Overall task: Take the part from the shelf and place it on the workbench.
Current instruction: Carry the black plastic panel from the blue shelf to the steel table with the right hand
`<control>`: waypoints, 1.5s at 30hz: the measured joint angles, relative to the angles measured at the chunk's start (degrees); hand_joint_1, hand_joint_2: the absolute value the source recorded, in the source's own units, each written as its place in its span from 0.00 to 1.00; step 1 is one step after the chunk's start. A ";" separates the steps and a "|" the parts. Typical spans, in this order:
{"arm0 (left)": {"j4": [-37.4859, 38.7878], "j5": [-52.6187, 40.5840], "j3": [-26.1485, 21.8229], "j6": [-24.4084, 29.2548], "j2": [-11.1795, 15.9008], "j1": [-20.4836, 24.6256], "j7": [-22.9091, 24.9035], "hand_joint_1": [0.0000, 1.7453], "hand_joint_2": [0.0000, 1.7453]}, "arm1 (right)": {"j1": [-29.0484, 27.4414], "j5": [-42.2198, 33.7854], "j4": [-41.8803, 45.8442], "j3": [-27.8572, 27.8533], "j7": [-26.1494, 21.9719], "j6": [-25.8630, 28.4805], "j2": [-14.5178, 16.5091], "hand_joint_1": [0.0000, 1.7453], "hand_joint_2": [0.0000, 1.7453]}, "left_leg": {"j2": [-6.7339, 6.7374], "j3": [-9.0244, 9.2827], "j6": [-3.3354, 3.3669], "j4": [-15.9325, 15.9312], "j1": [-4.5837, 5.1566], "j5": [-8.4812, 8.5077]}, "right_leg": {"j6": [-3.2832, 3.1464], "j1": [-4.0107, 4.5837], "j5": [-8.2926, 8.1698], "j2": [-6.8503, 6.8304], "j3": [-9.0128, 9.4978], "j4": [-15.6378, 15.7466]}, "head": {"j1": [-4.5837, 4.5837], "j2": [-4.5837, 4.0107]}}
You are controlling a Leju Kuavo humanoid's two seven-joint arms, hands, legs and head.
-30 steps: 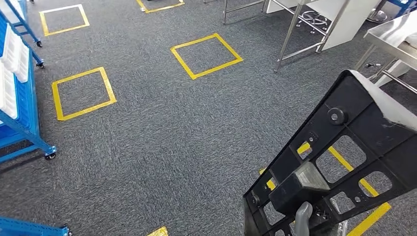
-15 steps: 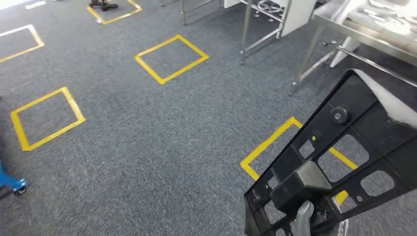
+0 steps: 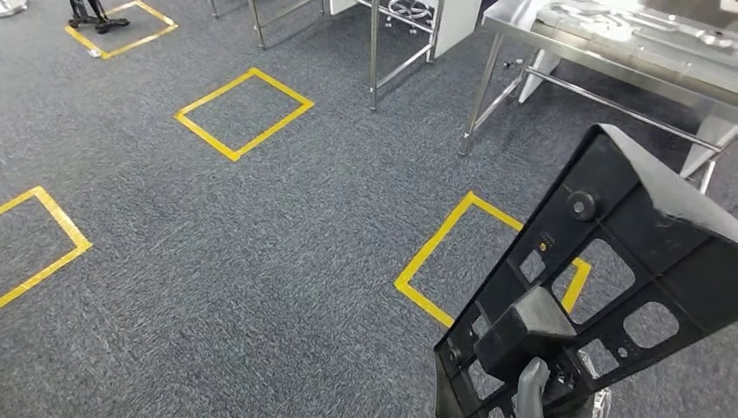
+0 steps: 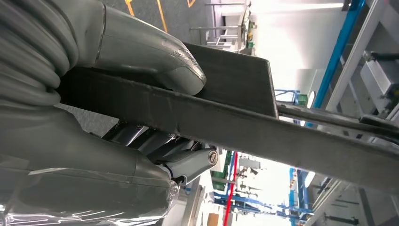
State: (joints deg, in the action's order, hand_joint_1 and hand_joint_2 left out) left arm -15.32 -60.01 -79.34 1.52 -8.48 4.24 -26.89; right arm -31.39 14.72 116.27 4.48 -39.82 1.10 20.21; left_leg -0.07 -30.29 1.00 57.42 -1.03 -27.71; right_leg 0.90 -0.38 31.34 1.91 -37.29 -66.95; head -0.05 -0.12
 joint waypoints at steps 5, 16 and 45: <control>0.00 -0.05 0.00 -0.06 -0.06 -0.21 0.02 0.00 0.00 | 0.05 0.04 -0.03 0.10 0.02 0.01 -0.07 1.00 1.00 | 3.86 0.44 -0.27 0.05 0.06 -0.59 | 0.61 -0.62 -0.58 -2.37 -1.76 -3.67 | -0.11 0.01; 0.00 -0.13 0.02 -0.10 -0.09 -0.02 0.29 0.00 0.00 | -0.07 0.23 -0.02 0.60 -0.01 0.16 -0.11 1.00 1.00 | 1.18 -2.50 -3.06 11.07 0.20 -8.34 | -2.59 -0.29 -4.54 -1.95 4.06 8.09 | 0.46 0.01; 0.00 -0.16 0.01 -1.47 0.05 -0.23 -0.53 0.00 0.00 | -0.93 2.45 -0.30 0.37 1.76 5.19 -0.02 1.00 1.00 | 1.17 -0.37 -3.41 4.89 -0.19 -4.62 | -2.26 -0.78 -2.78 -2.06 6.31 8.77 | 0.35 0.01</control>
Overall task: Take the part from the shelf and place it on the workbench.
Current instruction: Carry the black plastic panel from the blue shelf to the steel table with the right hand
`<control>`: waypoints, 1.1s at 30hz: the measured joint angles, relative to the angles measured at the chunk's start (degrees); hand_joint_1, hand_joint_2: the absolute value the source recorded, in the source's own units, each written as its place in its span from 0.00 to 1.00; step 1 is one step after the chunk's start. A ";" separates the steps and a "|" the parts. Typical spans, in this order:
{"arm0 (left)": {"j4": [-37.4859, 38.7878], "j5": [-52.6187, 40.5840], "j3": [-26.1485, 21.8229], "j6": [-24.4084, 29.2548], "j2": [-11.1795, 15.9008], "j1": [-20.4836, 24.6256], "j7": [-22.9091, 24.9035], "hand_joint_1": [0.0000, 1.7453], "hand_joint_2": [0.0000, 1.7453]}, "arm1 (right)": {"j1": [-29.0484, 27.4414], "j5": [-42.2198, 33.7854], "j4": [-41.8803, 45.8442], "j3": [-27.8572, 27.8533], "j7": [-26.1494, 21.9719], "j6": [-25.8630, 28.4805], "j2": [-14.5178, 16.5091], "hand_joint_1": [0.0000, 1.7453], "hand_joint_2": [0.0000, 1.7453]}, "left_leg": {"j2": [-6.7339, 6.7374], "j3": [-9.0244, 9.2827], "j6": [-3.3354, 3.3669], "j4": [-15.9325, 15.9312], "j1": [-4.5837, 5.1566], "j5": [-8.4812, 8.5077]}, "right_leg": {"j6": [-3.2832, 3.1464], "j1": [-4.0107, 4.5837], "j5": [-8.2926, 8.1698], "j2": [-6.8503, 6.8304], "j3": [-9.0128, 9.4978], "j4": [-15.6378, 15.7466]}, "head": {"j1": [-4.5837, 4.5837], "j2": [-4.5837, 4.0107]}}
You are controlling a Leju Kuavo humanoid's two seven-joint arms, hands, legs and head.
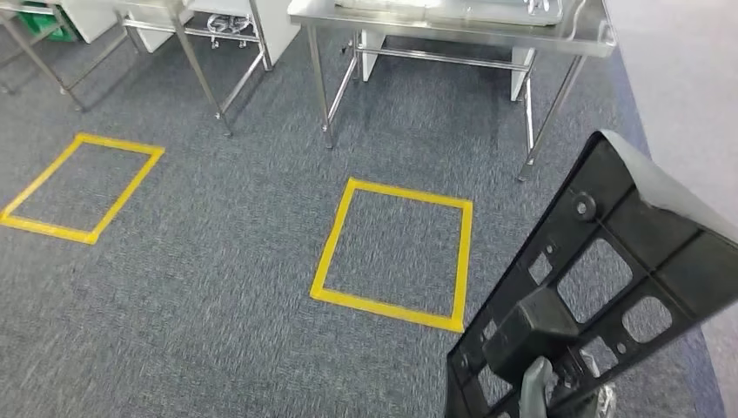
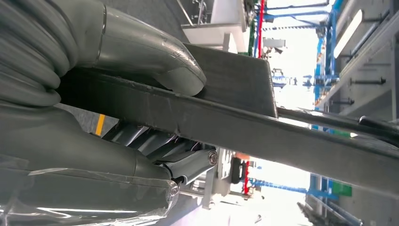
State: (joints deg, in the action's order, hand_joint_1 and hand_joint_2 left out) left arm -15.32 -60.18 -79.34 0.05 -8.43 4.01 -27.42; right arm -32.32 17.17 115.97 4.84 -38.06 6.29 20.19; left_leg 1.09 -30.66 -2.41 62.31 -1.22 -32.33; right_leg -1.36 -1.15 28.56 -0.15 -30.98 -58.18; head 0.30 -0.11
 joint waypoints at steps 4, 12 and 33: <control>0.00 -0.02 0.00 -0.08 0.02 -0.40 0.13 0.00 0.00 | -0.02 0.30 -0.08 0.02 0.01 0.05 0.05 1.00 1.00 | -0.54 -8.33 -0.04 12.00 0.04 -2.15 | -0.66 0.53 1.59 0.72 1.79 0.02 | 0.14 0.01; 0.00 0.01 -0.01 -0.51 0.49 -0.45 0.39 0.00 0.00 | 0.07 0.81 -0.31 0.14 0.01 0.70 0.16 1.00 1.00 | -0.78 -3.10 2.80 -3.47 1.06 6.03 | 1.32 0.77 4.18 1.63 5.73 -0.15 | -0.08 0.01; 0.00 -0.13 -0.03 -1.02 0.52 0.03 0.58 0.00 0.00 | 0.50 2.18 0.28 0.48 -0.01 2.79 -0.05 1.00 1.00 | -0.71 -0.24 -0.02 9.35 -0.13 -5.70 | -0.52 0.29 0.37 0.43 -0.19 -1.19 | 0.16 0.01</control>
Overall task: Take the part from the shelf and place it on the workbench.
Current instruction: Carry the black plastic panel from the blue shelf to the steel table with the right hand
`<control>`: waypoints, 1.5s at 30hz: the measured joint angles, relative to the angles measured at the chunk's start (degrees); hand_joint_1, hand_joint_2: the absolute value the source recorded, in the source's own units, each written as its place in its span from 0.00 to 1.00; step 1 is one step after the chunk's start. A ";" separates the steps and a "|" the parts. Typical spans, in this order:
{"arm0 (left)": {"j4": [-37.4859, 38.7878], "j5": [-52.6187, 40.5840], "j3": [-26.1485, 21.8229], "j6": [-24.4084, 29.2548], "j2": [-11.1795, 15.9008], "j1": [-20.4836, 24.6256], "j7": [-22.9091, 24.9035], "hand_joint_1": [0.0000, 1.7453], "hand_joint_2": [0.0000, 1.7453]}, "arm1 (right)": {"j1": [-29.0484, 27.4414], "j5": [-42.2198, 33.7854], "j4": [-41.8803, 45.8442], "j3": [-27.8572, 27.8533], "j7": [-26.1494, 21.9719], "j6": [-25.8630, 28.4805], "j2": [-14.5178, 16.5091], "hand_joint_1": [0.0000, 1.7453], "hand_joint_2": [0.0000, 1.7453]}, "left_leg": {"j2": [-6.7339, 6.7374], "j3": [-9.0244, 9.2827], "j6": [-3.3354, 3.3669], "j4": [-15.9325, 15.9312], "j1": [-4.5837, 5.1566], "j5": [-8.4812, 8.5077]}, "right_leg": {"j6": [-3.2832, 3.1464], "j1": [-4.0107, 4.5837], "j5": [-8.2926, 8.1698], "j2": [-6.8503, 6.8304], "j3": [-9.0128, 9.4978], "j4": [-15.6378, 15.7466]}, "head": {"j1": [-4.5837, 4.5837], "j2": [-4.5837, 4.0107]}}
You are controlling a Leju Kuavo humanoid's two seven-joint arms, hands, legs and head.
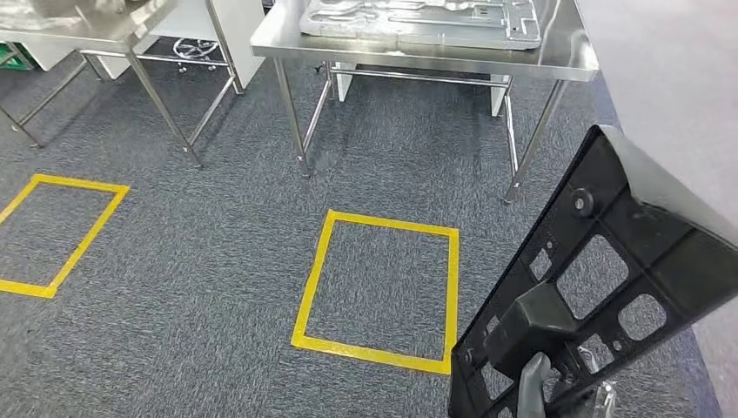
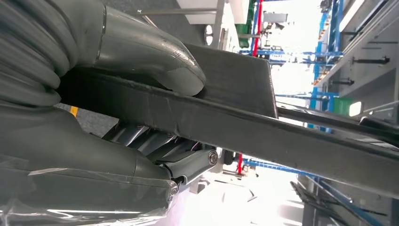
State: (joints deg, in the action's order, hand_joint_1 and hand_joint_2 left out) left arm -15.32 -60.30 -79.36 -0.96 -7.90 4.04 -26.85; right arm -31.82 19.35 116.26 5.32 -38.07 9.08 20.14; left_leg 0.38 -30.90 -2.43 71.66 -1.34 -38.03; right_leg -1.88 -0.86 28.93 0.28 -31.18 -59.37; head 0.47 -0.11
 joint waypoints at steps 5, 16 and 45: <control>0.00 -0.04 -0.02 -0.04 0.04 -0.79 0.15 0.00 0.00 | 0.03 -1.22 0.00 0.03 0.18 -0.34 -0.08 1.00 1.00 | -0.16 -3.77 0.54 -6.02 0.02 5.15 | 0.52 -0.11 2.56 1.99 3.18 0.02 | 0.03 0.00; -0.02 -0.04 -0.02 0.00 0.12 -0.60 0.32 0.00 0.00 | 0.14 -0.64 0.66 0.32 -0.03 0.83 -0.32 1.00 1.00 | -0.60 1.03 3.74 -12.52 0.41 7.98 | 3.69 0.04 8.45 0.26 -4.79 -14.67 | -0.11 0.00; -0.02 -0.31 -0.07 0.02 0.43 -0.61 1.00 0.00 0.00 | 0.21 -0.75 -0.95 -0.94 2.82 2.12 -0.09 1.00 1.00 | -0.88 -0.91 4.69 -13.44 1.19 10.56 | 3.41 0.19 5.40 0.29 -0.03 -12.80 | 0.08 0.00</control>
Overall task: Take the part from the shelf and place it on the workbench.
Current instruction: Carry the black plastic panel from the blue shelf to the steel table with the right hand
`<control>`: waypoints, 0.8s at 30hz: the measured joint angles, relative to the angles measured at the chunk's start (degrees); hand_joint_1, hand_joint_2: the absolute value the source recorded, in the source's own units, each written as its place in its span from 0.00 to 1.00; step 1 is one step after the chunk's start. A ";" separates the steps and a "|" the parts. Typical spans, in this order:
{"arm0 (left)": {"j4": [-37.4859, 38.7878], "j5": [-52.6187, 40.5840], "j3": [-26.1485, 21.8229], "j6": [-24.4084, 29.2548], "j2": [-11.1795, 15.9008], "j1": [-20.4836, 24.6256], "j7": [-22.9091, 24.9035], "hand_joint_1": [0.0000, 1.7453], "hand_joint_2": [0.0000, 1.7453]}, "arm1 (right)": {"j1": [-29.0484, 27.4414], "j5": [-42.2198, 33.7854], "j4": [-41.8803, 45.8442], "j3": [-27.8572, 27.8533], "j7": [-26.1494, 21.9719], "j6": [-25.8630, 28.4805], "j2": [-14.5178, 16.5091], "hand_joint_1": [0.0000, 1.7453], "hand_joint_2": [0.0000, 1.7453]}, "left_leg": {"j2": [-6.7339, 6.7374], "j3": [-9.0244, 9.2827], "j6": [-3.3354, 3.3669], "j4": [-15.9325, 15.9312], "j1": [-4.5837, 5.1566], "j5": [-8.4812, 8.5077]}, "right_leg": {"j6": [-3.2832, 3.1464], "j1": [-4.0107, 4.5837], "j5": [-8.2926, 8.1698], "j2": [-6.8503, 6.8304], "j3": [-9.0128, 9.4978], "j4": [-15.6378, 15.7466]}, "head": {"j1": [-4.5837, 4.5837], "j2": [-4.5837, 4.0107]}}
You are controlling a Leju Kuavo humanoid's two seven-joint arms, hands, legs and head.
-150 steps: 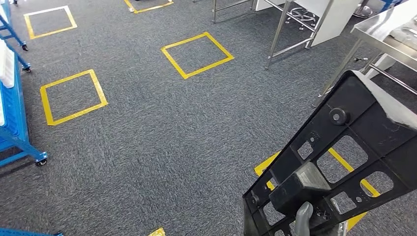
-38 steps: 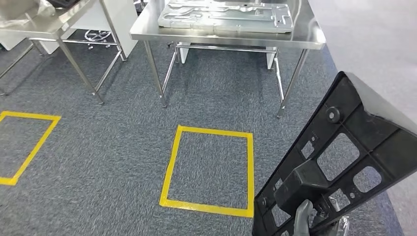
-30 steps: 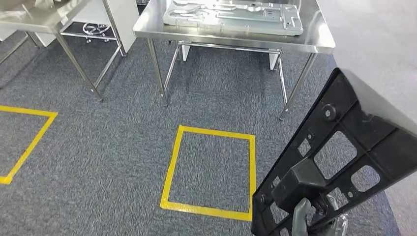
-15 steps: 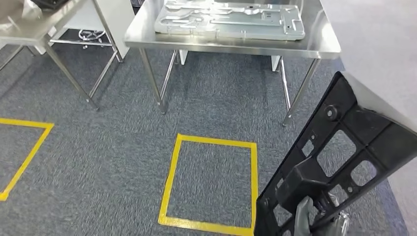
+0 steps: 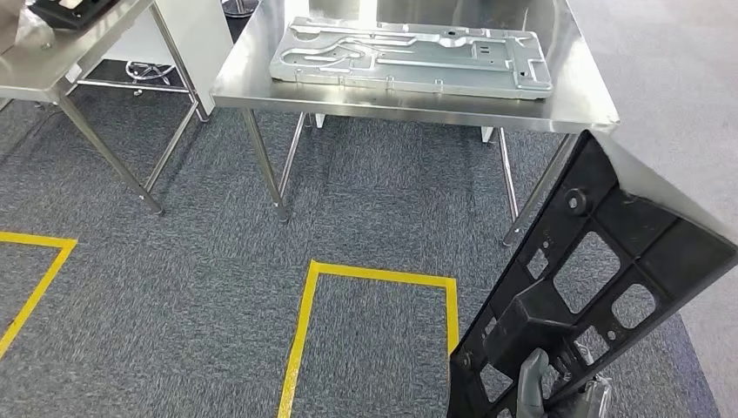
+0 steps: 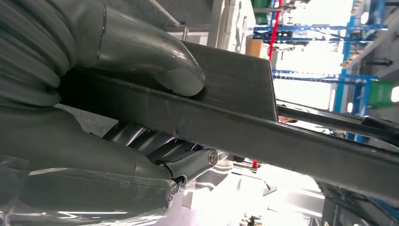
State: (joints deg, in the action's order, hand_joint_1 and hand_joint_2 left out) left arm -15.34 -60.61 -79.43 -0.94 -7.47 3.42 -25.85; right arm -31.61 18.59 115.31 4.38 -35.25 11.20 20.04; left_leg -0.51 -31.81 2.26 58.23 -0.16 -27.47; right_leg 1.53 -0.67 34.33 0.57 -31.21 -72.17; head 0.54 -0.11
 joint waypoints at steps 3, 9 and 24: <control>0.01 -0.01 0.00 -0.02 -0.01 -0.23 0.01 0.00 0.00 | -0.12 0.01 -0.01 -0.18 0.02 0.03 0.00 1.00 1.00 | -0.16 3.21 -0.29 -1.02 -0.27 -1.90 | 0.50 -0.31 5.61 -0.14 -5.97 -2.05 | 0.01 0.00; 0.02 0.02 -0.02 -0.03 -0.03 -0.25 0.04 0.00 0.00 | -0.36 0.04 -0.22 -0.49 0.07 0.10 0.03 1.00 1.00 | -0.38 9.05 -2.19 -1.19 -0.57 -7.16 | -0.06 -0.36 -9.92 -0.84 -7.84 10.49 | -0.02 0.00; 0.03 0.46 -0.17 -0.32 0.86 -0.57 0.20 0.00 0.00 | -0.11 0.06 -0.35 -0.78 0.20 2.79 0.38 1.00 1.00 | 0.09 -5.84 -0.83 3.33 1.18 2.40 | -2.33 0.36 -0.41 0.52 5.27 13.00 | 0.01 0.00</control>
State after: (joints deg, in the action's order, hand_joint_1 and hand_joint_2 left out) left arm -15.31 -60.16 -79.60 -1.26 -6.61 2.85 -25.64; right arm -31.72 18.65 114.95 3.60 -35.05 13.98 20.42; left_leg -0.42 -37.65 1.43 61.56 1.02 -25.06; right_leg -0.80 -0.31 33.92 1.09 -25.94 -59.18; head 0.55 -0.11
